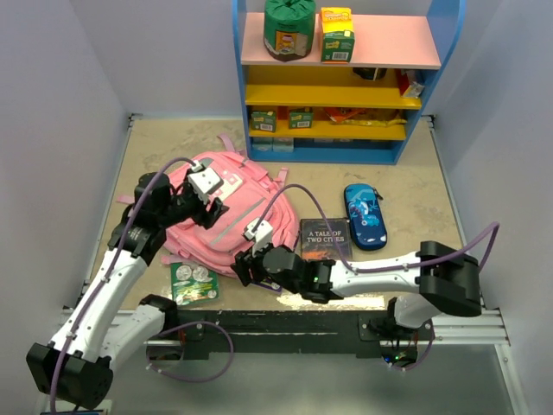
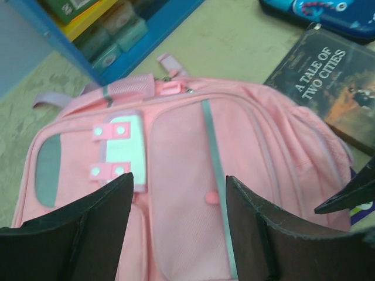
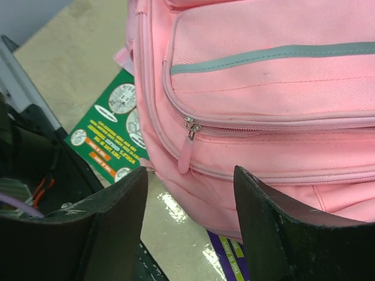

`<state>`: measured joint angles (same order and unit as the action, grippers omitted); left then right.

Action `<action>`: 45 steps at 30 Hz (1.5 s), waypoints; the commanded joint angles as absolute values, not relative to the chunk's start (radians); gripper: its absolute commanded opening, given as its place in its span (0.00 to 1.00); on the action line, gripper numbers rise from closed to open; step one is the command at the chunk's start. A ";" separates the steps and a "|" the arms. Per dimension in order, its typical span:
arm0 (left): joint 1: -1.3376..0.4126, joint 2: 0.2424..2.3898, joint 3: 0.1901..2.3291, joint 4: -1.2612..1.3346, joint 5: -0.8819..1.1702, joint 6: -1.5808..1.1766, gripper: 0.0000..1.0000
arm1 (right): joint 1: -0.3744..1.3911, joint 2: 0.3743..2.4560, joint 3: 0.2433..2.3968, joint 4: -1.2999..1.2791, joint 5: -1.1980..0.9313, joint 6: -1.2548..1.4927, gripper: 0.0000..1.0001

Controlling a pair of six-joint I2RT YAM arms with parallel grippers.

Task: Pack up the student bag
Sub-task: Zip the student bag at the center of the board.

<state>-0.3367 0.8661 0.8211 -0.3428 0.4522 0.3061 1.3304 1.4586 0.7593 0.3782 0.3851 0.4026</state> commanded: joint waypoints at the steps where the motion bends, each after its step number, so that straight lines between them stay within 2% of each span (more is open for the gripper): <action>1: -0.252 0.836 0.831 -0.413 0.554 0.382 0.68 | 1.342 1.523 0.857 0.345 0.503 0.380 0.61; 7: -0.253 0.819 0.813 -0.448 0.563 0.420 0.67 | 1.342 1.614 0.933 0.318 0.506 0.406 0.54; 11: -0.252 0.805 0.798 -0.469 0.574 0.459 0.67 | 1.341 1.675 0.965 0.296 0.499 0.425 0.43; 16: -0.245 0.808 0.779 -0.486 0.558 0.497 0.67 | 1.347 1.697 0.973 0.241 0.506 0.460 0.39; 19: -0.242 0.805 0.750 -0.476 0.563 0.522 0.66 | 1.348 1.704 0.977 0.229 0.526 0.469 0.33; 22: -0.226 0.807 0.727 -0.491 0.601 0.574 0.66 | 1.347 1.686 0.971 0.233 0.554 0.468 0.15; 23: -0.221 0.799 0.718 -0.514 0.644 0.621 0.67 | 1.347 1.674 0.965 0.239 0.561 0.465 0.06; 25: -0.210 0.789 0.694 -0.563 0.692 0.688 0.67 | 1.347 1.629 0.940 0.248 0.569 0.456 0.00; 33: -0.212 0.798 0.652 -0.660 0.845 0.925 0.67 | 1.347 1.560 0.885 0.316 0.515 0.445 0.00; 42: -0.259 0.850 0.634 -0.627 0.859 0.979 0.66 | 1.341 1.557 0.894 0.330 0.474 0.425 0.00; 45: -0.302 0.847 0.615 -0.626 0.828 1.009 0.61 | 1.330 1.545 0.899 0.336 0.454 0.422 0.00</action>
<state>-0.2508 0.8494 0.6392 -0.6464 0.8043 0.9344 1.3388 1.5902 0.8837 0.2691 0.4786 0.4397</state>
